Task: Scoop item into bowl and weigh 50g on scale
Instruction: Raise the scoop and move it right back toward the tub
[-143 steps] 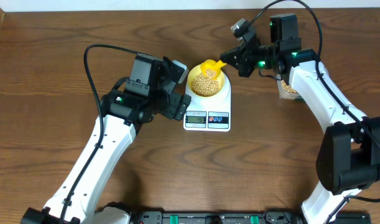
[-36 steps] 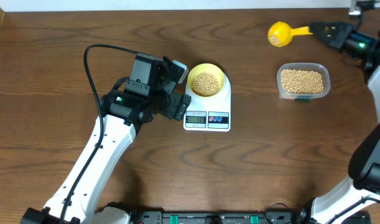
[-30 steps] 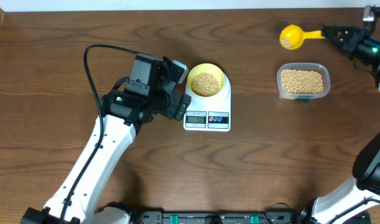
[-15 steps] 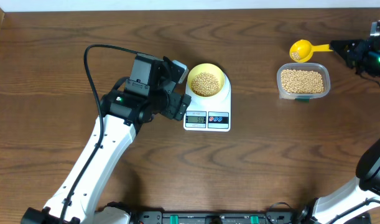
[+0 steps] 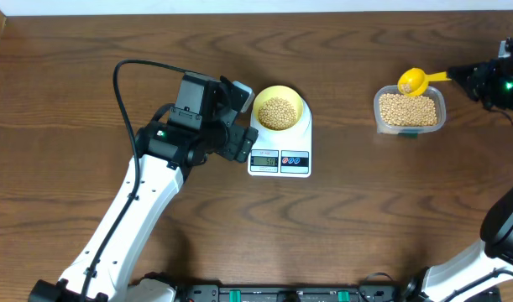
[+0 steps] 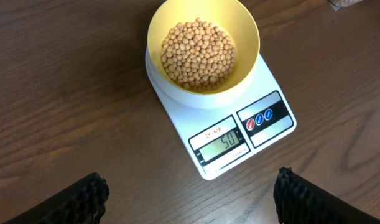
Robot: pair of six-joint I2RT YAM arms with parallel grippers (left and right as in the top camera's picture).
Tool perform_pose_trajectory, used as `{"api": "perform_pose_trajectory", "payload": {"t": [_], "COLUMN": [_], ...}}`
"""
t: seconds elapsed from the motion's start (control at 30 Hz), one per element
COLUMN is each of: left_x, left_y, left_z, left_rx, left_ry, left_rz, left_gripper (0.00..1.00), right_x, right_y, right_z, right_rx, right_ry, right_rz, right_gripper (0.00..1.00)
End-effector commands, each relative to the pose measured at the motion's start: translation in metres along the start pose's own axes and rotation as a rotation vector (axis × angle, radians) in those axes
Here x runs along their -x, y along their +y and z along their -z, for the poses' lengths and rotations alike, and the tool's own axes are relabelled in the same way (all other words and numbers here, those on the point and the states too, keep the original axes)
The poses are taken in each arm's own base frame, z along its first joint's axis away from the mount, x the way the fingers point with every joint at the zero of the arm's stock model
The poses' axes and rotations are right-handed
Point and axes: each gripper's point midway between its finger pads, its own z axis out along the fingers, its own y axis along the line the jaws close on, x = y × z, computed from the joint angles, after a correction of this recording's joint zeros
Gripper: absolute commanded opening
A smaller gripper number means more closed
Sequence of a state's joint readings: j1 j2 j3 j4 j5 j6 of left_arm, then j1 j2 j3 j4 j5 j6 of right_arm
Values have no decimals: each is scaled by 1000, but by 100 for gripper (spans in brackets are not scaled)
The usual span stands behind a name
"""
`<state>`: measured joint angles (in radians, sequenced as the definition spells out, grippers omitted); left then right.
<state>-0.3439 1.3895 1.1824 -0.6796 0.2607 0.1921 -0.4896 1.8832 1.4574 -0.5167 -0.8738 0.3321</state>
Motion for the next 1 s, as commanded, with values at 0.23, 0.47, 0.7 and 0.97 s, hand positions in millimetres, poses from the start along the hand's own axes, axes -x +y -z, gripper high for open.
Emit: {"api": "perform_pose_trajectory", "payload": {"t": [0.23,0.47,0.7,0.97], "left_x": [0,0,0,0], "left_y": [0,0,0,0], "left_z": [0,0,0,0], "left_rx": [-6,-6,-6,-6], "left_ry": [-1,-1,-1,-1], "left_rz": [-14,-14,-14,-14], "left_gripper": [87,87,87,87], "right_x": [10,9,10,14], "right_y": [16,19,35,53], "right_z": [21,36,64,87], "right_rx": [-49,-132,-218,-321], "right_ry": [-65,-88,-138,-203], "right_rz": [131,192,301,424], "right_gripper": [1,1,1,2]}}
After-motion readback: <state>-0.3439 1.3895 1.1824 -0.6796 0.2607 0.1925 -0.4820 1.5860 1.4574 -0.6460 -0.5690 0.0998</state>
